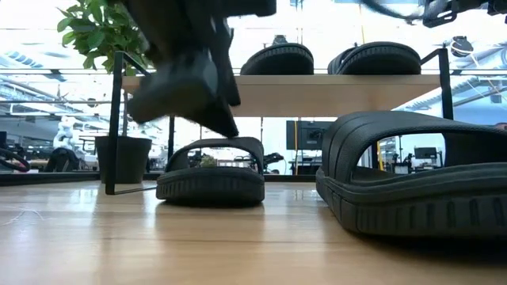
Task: Pick and place slides into the shelf
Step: Put the black slipper under the shelf
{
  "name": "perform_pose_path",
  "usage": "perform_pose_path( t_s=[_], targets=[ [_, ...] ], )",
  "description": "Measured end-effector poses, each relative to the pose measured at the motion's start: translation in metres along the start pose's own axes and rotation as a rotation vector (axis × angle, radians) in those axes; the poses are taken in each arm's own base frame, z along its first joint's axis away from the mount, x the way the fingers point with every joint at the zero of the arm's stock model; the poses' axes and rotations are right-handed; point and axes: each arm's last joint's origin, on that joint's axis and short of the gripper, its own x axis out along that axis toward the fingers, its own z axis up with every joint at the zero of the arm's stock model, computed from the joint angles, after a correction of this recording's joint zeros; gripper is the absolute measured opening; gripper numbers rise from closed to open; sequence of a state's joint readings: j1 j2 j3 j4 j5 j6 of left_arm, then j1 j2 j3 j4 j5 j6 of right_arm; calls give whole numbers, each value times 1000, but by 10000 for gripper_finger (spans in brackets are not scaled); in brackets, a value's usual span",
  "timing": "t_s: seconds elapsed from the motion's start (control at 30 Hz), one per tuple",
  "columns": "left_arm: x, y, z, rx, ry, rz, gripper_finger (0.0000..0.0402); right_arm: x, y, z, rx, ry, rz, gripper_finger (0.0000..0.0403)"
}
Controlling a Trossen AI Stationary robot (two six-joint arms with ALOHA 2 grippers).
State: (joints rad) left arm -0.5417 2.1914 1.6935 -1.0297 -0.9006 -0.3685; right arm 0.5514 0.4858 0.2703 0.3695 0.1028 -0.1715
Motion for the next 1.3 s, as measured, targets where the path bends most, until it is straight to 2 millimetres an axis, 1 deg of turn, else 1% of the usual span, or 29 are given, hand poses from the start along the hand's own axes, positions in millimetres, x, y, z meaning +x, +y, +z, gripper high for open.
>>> perform_pose_path(
  t_s=[0.2, 0.3, 0.37, 0.47, 0.6, 0.7, 0.73, 0.77, 0.9, 1.0, 1.3],
  targets=[
    [-35, 10, 8, 6, 63, -136, 271, 0, 0, 0, -1, 0, 0, 105],
    [-47, 7, 11, 11, 70, -238, 270, 0, 0, 0, -2, 0, 0, 105],
    [-53, 3, 10, 29, 86, -318, 258, 0, 0, 0, -8, 0, 0, 105],
    [-58, -4, 11, 19, 88, -433, 213, 0, 0, 0, -9, 0, 0, 105],
    [-61, -10, 10, 59, 113, -551, 118, 0, 0, 0, -26, 0, 0, 105],
    [-57, -13, 14, 57, 84, -616, 36, 0, 0, 0, -38, -1, 0, 105],
    [-55, -14, 15, 50, 74, -628, 19, 0, 0, 0, -42, -1, 0, 105],
    [-53, -14, 17, 38, 64, -634, 12, 0, 0, 0, -48, 0, 0, 105],
    [-44, -16, 19, -2, 35, -643, 15, 0, 0, 0, -53, -3, 0, 105],
    [-32, -23, 13, -12, 48, -638, 4, 0, 0, 0, -53, -3, -1, 105],
    [-16, -31, 1, -22, 88, -621, 2, 0, 0, 1, -61, -5, -1, 105]
  ],
)
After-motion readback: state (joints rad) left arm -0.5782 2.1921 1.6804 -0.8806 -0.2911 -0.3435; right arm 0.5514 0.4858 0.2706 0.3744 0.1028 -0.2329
